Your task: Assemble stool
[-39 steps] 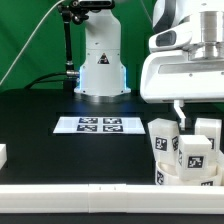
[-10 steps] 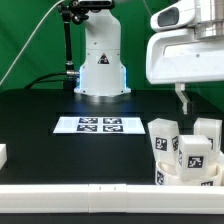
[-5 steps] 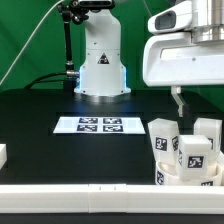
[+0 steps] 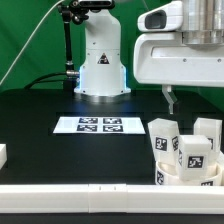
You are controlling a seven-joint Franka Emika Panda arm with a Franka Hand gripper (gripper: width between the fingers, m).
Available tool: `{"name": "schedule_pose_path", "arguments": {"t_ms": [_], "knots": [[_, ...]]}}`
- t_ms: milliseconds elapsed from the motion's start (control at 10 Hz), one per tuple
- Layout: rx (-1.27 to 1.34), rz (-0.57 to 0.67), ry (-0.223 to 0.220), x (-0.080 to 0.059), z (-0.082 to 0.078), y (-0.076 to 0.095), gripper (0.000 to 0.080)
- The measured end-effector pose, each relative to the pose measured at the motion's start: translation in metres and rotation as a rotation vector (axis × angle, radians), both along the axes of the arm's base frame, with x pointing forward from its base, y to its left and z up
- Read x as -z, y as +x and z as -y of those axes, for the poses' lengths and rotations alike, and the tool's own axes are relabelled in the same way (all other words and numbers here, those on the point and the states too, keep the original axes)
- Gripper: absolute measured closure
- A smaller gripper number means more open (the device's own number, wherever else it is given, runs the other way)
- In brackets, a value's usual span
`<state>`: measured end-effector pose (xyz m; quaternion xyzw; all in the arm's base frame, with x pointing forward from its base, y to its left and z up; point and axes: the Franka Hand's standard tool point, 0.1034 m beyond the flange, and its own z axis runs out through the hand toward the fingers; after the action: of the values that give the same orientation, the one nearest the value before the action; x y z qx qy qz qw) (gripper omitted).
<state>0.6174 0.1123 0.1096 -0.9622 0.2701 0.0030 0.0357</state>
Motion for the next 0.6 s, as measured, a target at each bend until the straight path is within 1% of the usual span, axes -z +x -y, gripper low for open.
{"name": "schedule_pose_path", "arguments": {"t_ms": [400, 600], "knots": [[0.017, 0.009, 0.001, 0.007, -0.02, -0.004, 0.0151], [0.018, 0.014, -0.002, 0.009, -0.018, -0.004, 0.0151]]}}
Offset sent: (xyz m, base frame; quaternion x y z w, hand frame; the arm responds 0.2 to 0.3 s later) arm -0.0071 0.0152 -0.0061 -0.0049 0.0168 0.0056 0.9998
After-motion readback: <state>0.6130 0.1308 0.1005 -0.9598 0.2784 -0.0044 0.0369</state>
